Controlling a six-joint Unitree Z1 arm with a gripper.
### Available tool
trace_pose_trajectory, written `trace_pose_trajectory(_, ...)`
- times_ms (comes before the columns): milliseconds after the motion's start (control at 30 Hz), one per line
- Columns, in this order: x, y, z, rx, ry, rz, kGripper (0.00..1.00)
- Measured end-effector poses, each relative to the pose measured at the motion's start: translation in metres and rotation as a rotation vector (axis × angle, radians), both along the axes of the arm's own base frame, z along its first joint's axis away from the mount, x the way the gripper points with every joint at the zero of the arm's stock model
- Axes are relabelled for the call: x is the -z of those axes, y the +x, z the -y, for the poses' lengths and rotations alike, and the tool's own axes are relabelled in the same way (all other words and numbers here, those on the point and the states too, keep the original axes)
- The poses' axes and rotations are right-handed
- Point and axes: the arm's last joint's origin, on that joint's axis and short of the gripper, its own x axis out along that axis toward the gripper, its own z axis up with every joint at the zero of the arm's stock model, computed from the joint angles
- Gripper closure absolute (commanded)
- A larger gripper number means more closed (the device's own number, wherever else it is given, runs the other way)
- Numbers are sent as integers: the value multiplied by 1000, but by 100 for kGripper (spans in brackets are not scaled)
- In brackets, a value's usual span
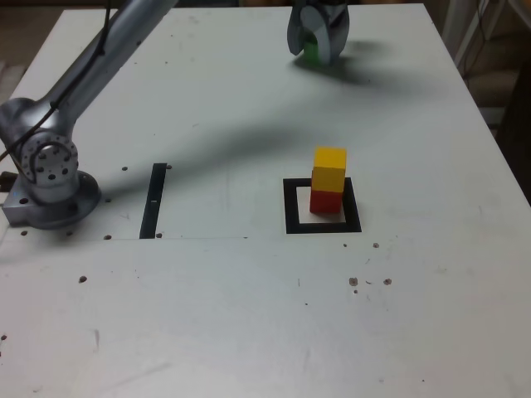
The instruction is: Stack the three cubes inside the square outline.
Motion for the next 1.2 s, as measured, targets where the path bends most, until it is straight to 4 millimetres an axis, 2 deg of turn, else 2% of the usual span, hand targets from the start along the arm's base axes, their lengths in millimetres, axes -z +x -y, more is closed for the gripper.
trace_pose_trajectory(133, -9, 2, 11, 6, 2, 4, 63)
trace_pose_trajectory(367, -47, -1, 34, 2, 10, 49, 63)
trace_pose_trajectory(700, -70, -11, 61, -75, -43, 86, 63)
trace_pose_trajectory(1000, -93, -22, 109, -120, -48, 87, 63)
trace_pose_trajectory(1200, -101, -27, 143, -148, -61, 85, 63)
